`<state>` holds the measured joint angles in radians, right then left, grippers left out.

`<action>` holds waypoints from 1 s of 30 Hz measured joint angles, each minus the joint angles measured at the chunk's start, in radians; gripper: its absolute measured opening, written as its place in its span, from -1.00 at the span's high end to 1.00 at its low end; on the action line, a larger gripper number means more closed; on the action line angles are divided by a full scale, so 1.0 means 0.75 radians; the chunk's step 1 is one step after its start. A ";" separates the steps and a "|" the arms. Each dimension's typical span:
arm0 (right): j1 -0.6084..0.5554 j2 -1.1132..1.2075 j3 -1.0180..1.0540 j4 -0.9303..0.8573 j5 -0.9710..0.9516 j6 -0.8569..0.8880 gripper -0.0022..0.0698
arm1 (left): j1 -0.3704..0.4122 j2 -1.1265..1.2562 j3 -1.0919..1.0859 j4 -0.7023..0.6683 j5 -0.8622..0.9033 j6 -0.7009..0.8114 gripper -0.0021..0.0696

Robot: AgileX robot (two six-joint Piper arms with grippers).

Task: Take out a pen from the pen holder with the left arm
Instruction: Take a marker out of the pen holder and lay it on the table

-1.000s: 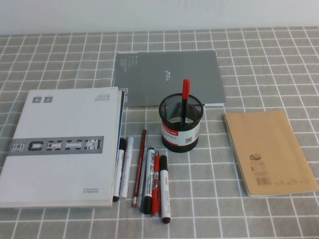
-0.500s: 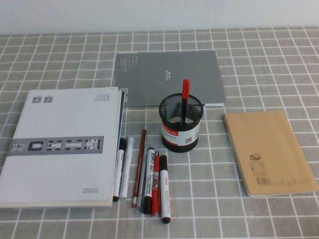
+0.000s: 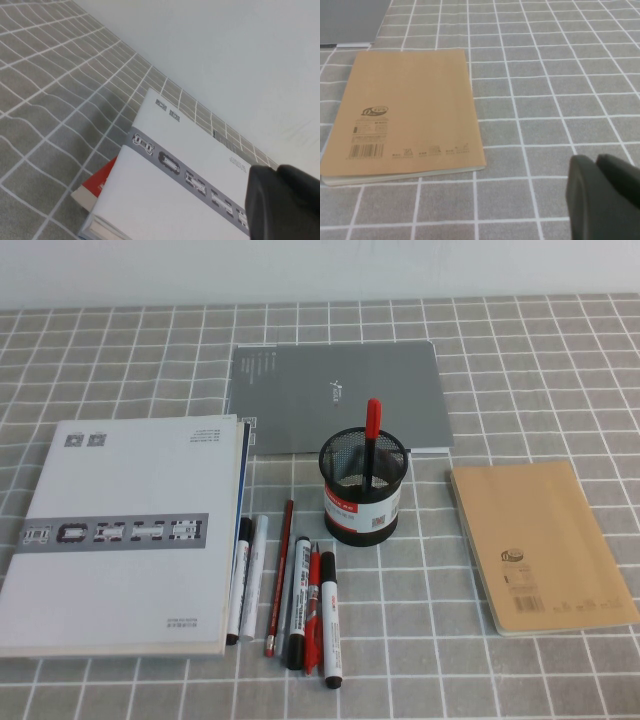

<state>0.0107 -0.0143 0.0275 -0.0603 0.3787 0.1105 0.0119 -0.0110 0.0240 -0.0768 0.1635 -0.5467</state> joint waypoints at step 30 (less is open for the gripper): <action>0.000 0.000 0.000 0.000 0.000 0.000 0.97 | 0.000 0.000 0.000 0.002 0.022 0.000 0.95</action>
<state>0.0107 -0.0143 0.0275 -0.0603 0.3787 0.1105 0.0119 -0.0110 0.0240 -0.0750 0.1801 -0.5467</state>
